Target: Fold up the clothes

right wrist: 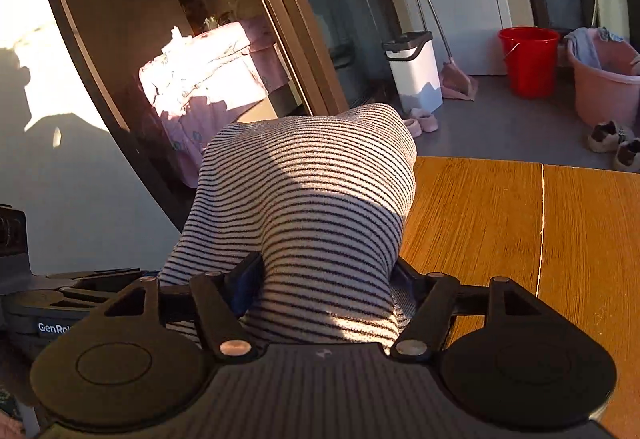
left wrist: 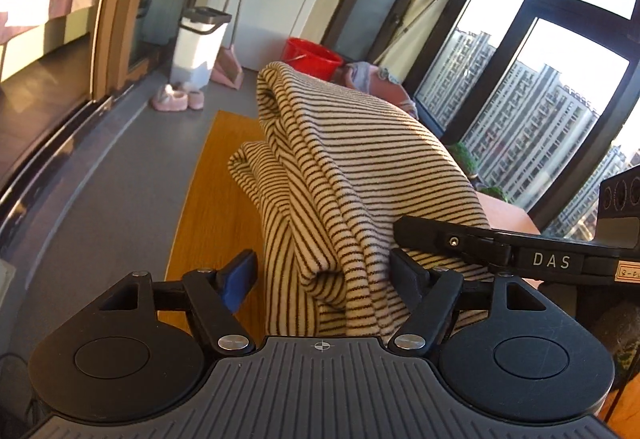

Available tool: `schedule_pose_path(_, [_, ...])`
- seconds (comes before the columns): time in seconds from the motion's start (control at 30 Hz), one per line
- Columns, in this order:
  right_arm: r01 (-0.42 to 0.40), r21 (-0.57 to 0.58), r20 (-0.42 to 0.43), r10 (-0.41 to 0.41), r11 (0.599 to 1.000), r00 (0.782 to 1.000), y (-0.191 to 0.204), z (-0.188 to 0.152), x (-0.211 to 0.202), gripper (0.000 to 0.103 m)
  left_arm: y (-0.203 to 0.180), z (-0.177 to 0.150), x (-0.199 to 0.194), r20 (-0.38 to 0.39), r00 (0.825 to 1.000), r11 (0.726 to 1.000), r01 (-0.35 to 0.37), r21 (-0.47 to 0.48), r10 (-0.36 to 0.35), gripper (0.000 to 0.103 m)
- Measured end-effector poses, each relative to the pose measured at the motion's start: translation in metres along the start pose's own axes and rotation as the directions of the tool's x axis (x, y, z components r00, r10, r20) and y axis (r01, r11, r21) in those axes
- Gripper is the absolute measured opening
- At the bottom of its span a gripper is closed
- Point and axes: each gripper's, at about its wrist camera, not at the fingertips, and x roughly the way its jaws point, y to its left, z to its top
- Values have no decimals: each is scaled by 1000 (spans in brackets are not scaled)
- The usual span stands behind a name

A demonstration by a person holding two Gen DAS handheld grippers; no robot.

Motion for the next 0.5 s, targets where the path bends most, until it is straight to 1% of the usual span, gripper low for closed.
schedule_pose_path(0.07, [-20, 36, -5, 20, 999, 1000, -6, 4, -8, 60, 2, 2, -6, 16, 1000, 1000, 6, -4, -6, 84])
schedule_pose_path(0.13, [-35, 66, -14, 36, 997, 999, -8, 6, -13, 57, 2, 5, -9, 20, 999, 999, 47, -27, -47, 84])
schedule_pose_path(0.2, [-50, 84, -10, 51, 995, 999, -8, 6, -18, 55, 1, 5, -4, 9, 995, 992, 100, -79, -100, 88])
schedule_pose_path(0.23, [-54, 87, -7, 55, 995, 998, -9, 8, -21, 54, 0, 4, -1, 6, 994, 990, 106, -96, -106, 88])
schedule_pose_path(0.33, [-66, 69, -10, 67, 995, 998, -16, 14, -29, 54, -3, 2, -1, 2, 989, 981, 147, -124, -148, 88])
schedule_pose_path(0.4, [-79, 44, -31, 80, 996, 996, -28, 20, -34, 59, -1, 3, -4, 8, 980, 967, 200, -158, -201, 88])
schedule_pose_path(0.43, [-61, 30, -36, 62, 998, 997, -34, 22, -36, 60, 0, 3, -4, 12, 977, 962, 213, -172, -214, 88])
schedule_pose_path(0.5, [57, -42, -10, -57, 998, 998, -41, 23, -45, 61, 0, 3, -7, 15, 974, 955, 226, -194, -227, 90])
